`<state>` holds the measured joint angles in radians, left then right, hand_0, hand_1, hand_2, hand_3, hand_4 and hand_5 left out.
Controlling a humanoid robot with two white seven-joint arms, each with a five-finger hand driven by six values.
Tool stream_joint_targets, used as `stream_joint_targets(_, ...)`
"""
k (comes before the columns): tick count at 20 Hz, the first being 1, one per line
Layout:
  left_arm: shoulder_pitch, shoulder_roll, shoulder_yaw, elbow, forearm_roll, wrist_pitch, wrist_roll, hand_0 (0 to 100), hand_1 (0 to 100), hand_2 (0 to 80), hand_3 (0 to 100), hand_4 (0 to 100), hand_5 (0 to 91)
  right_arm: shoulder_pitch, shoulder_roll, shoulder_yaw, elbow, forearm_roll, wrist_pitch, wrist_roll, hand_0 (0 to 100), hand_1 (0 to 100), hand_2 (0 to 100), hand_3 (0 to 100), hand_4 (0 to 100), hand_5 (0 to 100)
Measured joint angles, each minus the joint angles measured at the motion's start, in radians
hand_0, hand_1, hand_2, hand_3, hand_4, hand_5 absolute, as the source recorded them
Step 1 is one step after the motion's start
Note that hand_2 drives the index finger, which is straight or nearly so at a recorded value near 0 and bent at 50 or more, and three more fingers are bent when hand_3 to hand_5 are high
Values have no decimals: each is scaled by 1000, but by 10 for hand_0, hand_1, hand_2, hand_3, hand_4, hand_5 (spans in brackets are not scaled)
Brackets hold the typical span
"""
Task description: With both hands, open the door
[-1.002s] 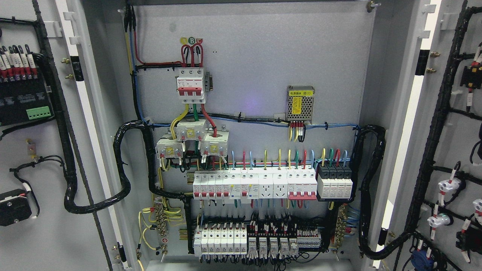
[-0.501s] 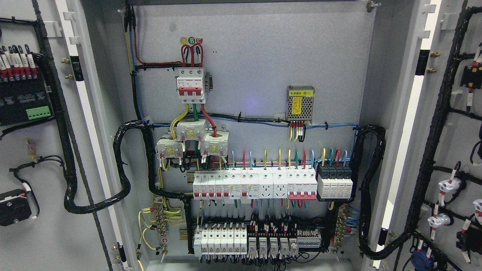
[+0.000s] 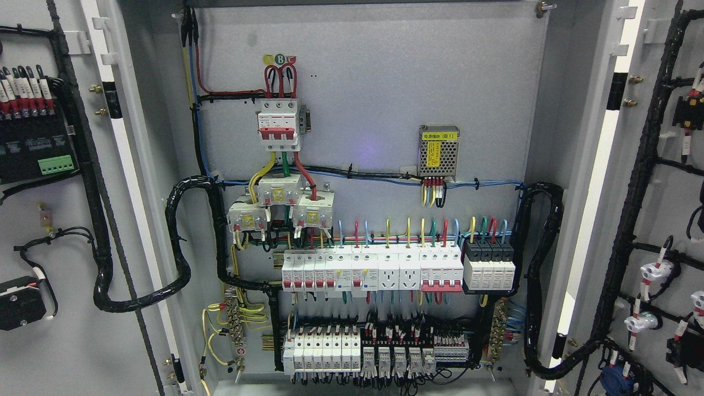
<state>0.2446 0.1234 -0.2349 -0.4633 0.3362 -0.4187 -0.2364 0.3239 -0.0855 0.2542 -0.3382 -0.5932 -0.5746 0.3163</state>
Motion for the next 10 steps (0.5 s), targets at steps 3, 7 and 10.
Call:
stream_joint_targets(3, -35, -26, 7, 86, -5, 3, 0, 0, 0, 0, 0, 42, 0, -19, 8, 0, 59, 50, 37, -50, 0, 0, 0, 0, 0, 0)
stream_joint_targets(7, -80, -55, 33, 195, -21, 27, 9, 0, 0, 0, 0, 42, 0, -34, 17, -1, 118, 141, 97, -123, 0, 0, 0, 0, 0, 0)
stream_joint_targets(10, -110, -71, 63, 268, -55, 82, 12, 0, 0, 0, 0, 42, 0, -47, 25, -2, 149, 190, 150, -147, 0, 0, 0, 0, 0, 0)
